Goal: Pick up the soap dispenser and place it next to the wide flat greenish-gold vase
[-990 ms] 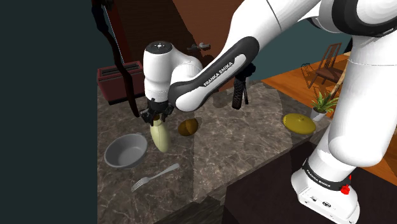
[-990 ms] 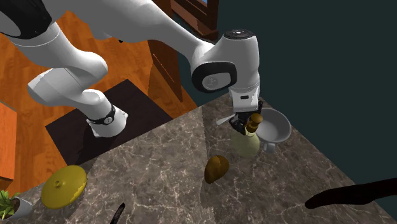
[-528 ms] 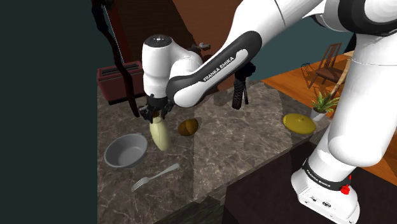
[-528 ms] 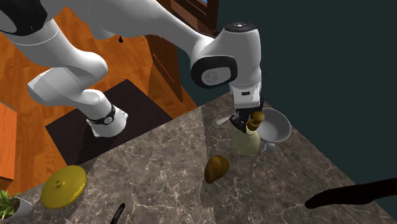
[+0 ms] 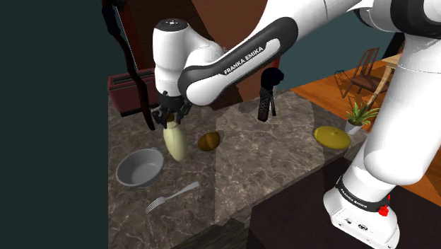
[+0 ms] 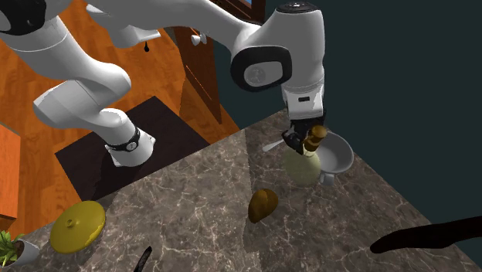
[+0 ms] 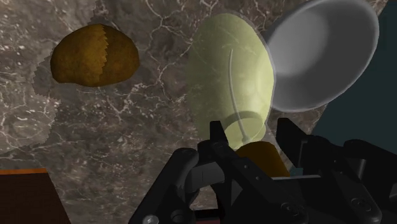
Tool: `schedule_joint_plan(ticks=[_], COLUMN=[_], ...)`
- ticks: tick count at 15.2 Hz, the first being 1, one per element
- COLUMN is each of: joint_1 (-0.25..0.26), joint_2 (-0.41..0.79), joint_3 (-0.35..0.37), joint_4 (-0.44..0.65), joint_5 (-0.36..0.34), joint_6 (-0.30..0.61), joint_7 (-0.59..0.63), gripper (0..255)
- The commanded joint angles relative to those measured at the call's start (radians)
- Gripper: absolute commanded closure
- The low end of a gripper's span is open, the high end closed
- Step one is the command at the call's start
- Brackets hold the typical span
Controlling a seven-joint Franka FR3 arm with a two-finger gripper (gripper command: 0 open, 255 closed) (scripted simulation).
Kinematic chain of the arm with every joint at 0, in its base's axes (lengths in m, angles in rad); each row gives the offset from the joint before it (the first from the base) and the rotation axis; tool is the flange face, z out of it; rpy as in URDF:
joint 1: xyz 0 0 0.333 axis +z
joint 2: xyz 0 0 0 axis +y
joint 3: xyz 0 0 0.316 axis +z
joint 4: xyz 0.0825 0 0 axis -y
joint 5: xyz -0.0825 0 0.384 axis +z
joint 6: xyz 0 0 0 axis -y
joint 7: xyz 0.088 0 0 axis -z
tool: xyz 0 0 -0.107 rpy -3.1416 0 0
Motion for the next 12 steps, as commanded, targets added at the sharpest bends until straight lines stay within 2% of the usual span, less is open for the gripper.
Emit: schedule_joint_plan(ticks=[1, 12], joint_1=[-0.002, -0.009], joint_2=[-0.013, -0.064], joint_3=[0.004, 0.015], joint_4=[0.012, 0.105], joint_5=[0.015, 0.079], joint_6=[-0.022, -0.151], joint_7=[-0.012, -0.069], gripper=[255, 255])
